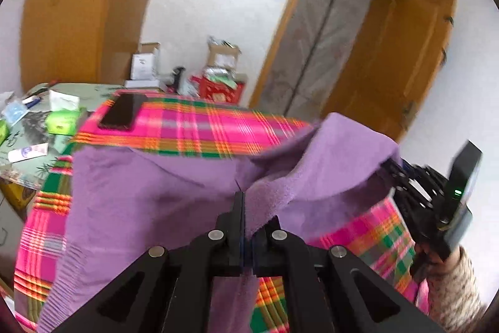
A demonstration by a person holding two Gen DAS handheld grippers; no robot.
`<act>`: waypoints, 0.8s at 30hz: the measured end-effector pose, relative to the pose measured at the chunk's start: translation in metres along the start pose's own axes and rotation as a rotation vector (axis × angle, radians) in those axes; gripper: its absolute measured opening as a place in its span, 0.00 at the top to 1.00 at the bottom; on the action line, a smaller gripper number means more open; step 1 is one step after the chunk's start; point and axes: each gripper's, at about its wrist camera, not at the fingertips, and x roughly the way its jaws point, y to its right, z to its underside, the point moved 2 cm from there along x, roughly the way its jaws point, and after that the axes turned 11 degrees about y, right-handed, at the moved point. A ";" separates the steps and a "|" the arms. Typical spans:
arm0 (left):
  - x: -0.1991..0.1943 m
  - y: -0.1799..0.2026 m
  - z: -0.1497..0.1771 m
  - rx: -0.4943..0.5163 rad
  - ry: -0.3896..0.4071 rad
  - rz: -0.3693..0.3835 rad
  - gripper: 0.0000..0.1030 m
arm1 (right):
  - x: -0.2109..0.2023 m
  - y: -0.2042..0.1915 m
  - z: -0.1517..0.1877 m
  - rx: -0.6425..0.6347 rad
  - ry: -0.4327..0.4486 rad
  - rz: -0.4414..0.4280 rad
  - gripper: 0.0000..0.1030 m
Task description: Fold clothes
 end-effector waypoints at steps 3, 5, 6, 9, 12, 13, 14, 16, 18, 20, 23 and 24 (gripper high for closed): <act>0.006 0.011 0.020 0.018 -0.067 0.060 0.97 | 0.009 0.001 0.035 -0.013 -0.084 -0.019 0.90; 0.009 0.021 0.035 0.052 -0.116 0.090 0.97 | 0.010 0.004 0.060 0.001 -0.152 -0.040 0.90; 0.010 0.025 0.042 0.072 -0.136 0.107 0.97 | 0.009 0.007 0.074 0.010 -0.190 -0.048 0.90; 0.013 0.035 0.064 0.104 -0.201 0.138 0.97 | 0.000 0.015 0.100 0.047 -0.267 -0.069 0.90; 0.016 0.046 0.086 0.136 -0.266 0.169 0.97 | -0.010 0.024 0.118 0.120 -0.329 -0.103 0.90; 0.017 0.048 0.090 0.141 -0.276 0.172 0.97 | -0.014 0.029 0.121 0.157 -0.344 -0.109 0.90; 0.018 0.050 0.095 0.145 -0.284 0.175 0.97 | -0.018 0.031 0.124 0.185 -0.352 -0.113 0.89; 0.019 0.054 0.100 0.152 -0.293 0.181 0.97 | -0.028 0.039 0.122 0.253 -0.356 -0.114 0.89; 0.020 0.055 0.103 0.153 -0.299 0.179 0.97 | -0.037 0.049 0.114 0.323 -0.334 -0.122 0.88; 0.019 0.055 0.108 0.153 -0.307 0.179 0.97 | -0.041 0.058 0.103 0.398 -0.302 -0.137 0.81; 0.021 0.055 0.112 0.153 -0.319 0.181 0.97 | -0.041 0.064 0.082 0.516 -0.249 -0.181 0.77; 0.020 0.055 0.114 0.149 -0.323 0.186 0.97 | -0.040 0.062 0.076 0.541 -0.249 -0.206 0.76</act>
